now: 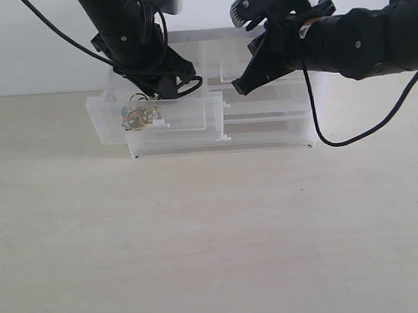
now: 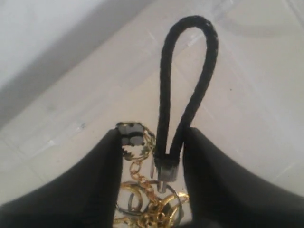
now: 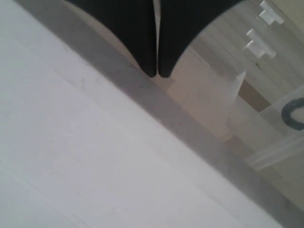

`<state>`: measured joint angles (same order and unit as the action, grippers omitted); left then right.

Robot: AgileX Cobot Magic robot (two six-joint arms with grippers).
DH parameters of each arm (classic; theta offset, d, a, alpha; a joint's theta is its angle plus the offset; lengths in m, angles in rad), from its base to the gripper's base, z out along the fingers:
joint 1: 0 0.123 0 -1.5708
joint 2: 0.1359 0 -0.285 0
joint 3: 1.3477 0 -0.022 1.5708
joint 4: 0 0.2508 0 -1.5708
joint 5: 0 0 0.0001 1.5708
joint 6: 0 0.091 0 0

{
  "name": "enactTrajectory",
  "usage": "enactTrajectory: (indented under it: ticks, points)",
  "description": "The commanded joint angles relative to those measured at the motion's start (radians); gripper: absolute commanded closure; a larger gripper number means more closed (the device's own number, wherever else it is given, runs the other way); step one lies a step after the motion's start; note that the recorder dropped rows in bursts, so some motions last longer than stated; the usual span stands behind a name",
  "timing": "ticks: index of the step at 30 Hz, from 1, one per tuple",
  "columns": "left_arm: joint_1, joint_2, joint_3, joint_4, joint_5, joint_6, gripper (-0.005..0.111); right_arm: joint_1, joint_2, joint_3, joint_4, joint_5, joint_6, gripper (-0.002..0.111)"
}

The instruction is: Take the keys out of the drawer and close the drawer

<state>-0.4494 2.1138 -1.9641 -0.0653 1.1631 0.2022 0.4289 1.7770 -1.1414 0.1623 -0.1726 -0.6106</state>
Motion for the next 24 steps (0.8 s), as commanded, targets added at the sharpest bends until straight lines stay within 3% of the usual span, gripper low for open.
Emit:
enactTrajectory:
  ticks: [1, 10, 19, 24]
  points:
    - [-0.001, 0.023, 0.004, 0.021, 0.03, -0.016, 0.102, -0.013, 0.0, -0.009, 0.007, -0.083, 0.006, 0.109]
    - [-0.001, 0.015, -0.006, 0.058, 0.007, -0.011, 0.103, -0.013, 0.0, -0.009, 0.007, -0.089, 0.006, 0.109]
    - [-0.001, -0.009, -0.142, 0.077, 0.058, -0.011, 0.103, -0.013, 0.0, -0.009, 0.007, -0.089, 0.004, 0.109]
    - [-0.001, -0.023, -0.153, 0.078, 0.058, -0.011, 0.103, -0.013, 0.0, -0.009, 0.007, -0.093, 0.002, 0.109]
